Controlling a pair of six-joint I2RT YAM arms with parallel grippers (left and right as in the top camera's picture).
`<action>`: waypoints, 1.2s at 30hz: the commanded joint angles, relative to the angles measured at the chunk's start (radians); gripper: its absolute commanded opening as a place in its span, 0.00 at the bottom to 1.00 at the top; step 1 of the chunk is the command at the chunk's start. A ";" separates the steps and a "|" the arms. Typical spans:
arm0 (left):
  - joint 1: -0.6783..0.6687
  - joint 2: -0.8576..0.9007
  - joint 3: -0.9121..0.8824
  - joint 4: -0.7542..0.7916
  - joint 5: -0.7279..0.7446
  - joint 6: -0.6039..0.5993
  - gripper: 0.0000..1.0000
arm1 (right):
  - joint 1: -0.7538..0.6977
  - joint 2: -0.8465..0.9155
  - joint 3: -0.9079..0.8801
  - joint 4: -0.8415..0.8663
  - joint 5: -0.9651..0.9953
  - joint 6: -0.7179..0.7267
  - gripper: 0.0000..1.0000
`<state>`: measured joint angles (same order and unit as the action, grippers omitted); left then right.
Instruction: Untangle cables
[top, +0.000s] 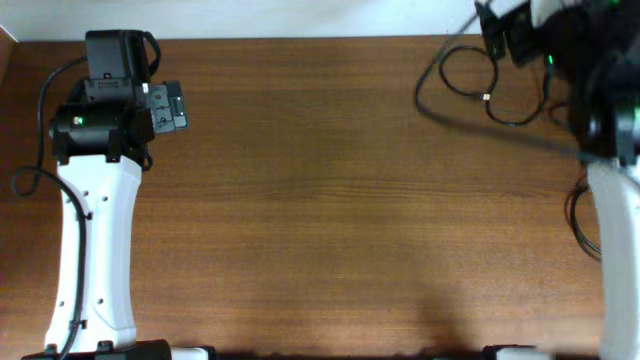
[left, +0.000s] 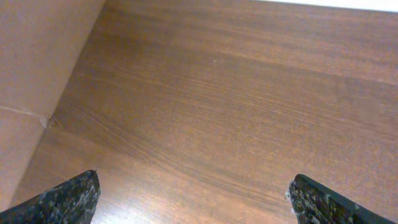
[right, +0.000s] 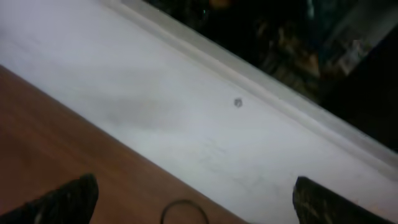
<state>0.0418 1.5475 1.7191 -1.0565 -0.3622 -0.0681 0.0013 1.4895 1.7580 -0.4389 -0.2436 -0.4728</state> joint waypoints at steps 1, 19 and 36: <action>0.001 -0.014 0.017 0.000 0.008 0.016 0.99 | -0.001 -0.265 -0.347 0.227 0.096 0.132 0.99; 0.001 -0.014 0.017 -0.001 0.008 0.016 0.99 | -0.075 -1.335 -1.656 0.795 0.237 0.591 0.99; 0.001 -0.014 0.017 -0.001 0.008 0.016 0.99 | -0.113 -1.448 -1.752 0.365 0.173 0.586 0.99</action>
<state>0.0418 1.5455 1.7264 -1.0584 -0.3546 -0.0681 -0.1089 0.0494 0.0109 -0.0681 -0.0612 0.1055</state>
